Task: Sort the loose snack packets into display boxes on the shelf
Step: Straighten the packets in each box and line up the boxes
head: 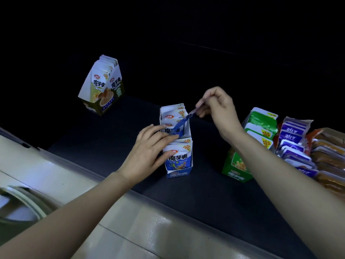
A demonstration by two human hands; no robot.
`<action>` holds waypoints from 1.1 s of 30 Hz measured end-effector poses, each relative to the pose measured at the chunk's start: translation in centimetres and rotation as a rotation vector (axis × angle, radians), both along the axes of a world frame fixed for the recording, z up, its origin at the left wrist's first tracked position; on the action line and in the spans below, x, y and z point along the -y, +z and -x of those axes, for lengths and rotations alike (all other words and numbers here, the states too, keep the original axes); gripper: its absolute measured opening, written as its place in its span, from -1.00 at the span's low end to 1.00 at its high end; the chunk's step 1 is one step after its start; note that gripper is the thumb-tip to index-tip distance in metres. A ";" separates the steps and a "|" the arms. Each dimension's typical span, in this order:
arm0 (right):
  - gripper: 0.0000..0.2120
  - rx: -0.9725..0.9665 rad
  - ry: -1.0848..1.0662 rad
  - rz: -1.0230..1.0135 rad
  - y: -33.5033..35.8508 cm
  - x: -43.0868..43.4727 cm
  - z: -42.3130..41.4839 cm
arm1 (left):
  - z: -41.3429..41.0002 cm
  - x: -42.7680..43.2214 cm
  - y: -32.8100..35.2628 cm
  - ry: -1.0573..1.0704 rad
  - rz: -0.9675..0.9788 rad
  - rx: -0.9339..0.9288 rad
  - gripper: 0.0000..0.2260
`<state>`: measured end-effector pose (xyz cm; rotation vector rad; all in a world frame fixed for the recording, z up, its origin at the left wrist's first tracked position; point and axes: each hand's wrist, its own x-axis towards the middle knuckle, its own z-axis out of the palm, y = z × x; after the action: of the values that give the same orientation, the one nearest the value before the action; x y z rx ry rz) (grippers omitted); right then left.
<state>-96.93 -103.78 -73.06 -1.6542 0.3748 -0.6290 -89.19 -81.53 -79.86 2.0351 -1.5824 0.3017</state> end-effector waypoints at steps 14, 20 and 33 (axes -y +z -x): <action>-0.67 -0.132 0.082 0.082 2.3 1.9 1.7 | 0.4 -0.1 0.3 -0.035 -0.021 -0.006 -0.62; -0.87 -0.142 0.181 0.301 1.3 0.2 0.8 | 0.3 -0.1 0.4 -0.027 -0.041 0.000 -0.61; -0.77 -0.415 0.487 0.535 -1.9 -2.4 -0.2 | 0.5 -0.3 0.6 0.007 -0.028 0.016 -0.63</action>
<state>-96.69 -101.40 -75.00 -2.2948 0.0819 -0.0037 -89.64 -81.22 -79.31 2.0653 -1.5977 0.3009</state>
